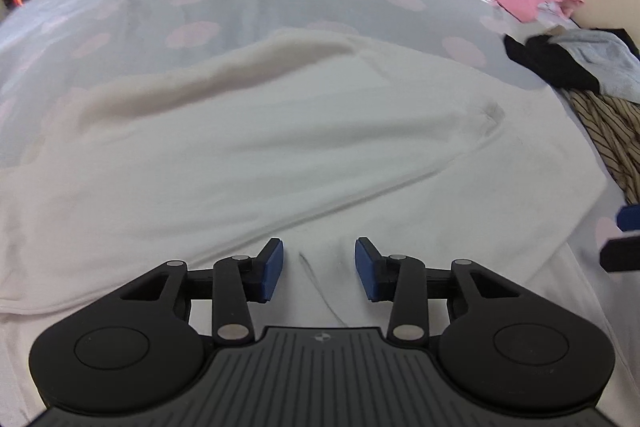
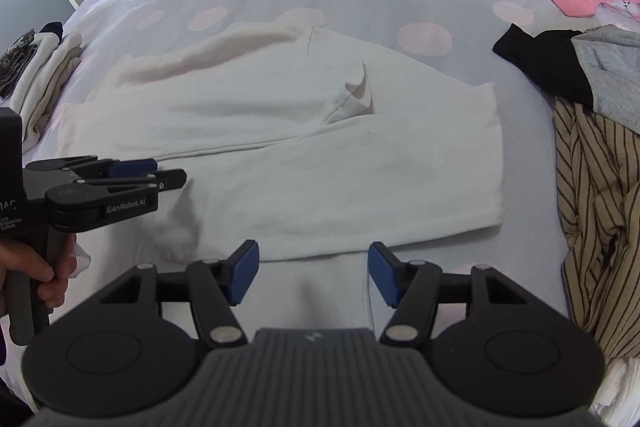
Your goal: Fold clothes
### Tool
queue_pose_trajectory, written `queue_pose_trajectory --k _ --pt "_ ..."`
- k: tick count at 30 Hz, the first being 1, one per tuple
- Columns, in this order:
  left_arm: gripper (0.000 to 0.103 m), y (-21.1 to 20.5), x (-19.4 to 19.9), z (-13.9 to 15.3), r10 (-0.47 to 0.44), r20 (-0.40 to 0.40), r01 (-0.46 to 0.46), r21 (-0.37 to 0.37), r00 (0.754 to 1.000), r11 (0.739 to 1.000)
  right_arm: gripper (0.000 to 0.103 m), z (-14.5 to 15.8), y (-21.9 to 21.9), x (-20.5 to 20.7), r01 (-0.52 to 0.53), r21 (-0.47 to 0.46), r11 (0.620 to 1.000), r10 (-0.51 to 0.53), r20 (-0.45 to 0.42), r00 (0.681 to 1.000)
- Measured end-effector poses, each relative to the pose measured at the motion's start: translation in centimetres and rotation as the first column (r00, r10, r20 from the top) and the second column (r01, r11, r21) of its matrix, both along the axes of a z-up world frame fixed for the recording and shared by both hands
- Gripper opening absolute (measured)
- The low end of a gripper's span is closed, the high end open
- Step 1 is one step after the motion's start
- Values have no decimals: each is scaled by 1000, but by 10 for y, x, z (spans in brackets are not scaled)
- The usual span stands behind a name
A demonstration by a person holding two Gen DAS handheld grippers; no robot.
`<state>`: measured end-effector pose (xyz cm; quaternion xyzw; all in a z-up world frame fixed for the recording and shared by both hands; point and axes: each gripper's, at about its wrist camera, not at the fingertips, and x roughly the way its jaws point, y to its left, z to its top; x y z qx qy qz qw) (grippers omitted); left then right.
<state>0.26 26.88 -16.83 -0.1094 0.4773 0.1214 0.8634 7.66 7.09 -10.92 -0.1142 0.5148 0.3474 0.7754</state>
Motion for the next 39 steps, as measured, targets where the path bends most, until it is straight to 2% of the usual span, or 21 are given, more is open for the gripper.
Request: queue_pose_trajectory --k 3,5,6,7,12,18,21,22,25,28,32,35,39 --pt "36 -6 -1 -2 -20 6 20 -7 1000 1000 64 -1 1 1 0 -4 1000 0 -1 1000" --pt "22 -10 -1 -1 -27 16 27 -1 1000 1000 64 0 0 1 5 -4 1000 -5 3 1000" --pt "9 -9 -2 2 -24 25 24 -4 999 1000 64 0 0 2 8 -4 1000 -8 6 1000" --pt "6 -8 -2 6 -20 34 21 -6 999 1000 64 1 -1 3 10 -4 1000 -10 10 1000" --pt "4 -6 -4 23 -4 77 5 -22 997 1000 64 -3 -8 16 59 -27 998 -59 15 998" --pt "4 1 10 78 -22 188 40 -91 982 995 63 -12 -19 34 136 -39 990 -137 -20 990" --pt "4 -3 23 111 -58 241 83 -94 969 992 56 -16 -14 31 97 15 995 -96 -82 992" --pt "4 -4 28 122 -68 254 94 -93 965 991 49 -18 -11 28 79 29 996 -76 -101 992" --pt "4 -7 45 152 -100 298 136 -103 949 985 47 -22 1 16 19 60 998 -11 -123 992" --pt "4 -12 59 179 -135 332 174 -93 933 980 45 -24 12 12 2 107 994 8 -94 996" --pt "4 -13 73 208 -161 368 191 -48 916 980 44 -26 22 29 72 146 987 -70 -15 997" --pt "4 -2 74 227 -151 394 172 -19 906 985 39 -31 23 52 131 138 982 -135 22 991" --pt "4 27 66 247 -114 431 124 5 895 992 38 -38 21 79 199 121 972 -206 47 977"
